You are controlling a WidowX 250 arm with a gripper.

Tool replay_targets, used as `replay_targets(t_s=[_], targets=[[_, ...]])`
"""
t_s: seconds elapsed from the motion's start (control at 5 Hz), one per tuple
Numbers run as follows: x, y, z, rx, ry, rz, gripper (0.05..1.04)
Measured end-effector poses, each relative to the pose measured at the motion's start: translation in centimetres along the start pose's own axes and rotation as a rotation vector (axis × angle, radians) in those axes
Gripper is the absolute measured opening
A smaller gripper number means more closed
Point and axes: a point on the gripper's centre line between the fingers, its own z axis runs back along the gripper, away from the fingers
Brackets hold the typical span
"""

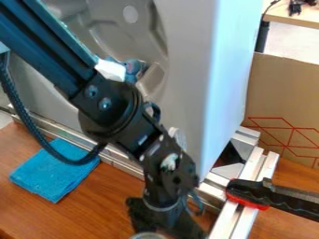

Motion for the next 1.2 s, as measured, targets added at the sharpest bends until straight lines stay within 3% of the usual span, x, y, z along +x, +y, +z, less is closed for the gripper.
replay_targets(t_s=[0.4,0.8,1.0,1.2], targets=[[-1.5,0.0,0.1,0.005,0.013,0.015,0.999],[1.1,3.8,3.5,0.000,-0.110,0.108,0.999],[1.4,6.0,3.8,-0.017,-0.105,0.110,0.999],[0.1,8.9,4.9,0.032,-0.025,0.036,0.999]])
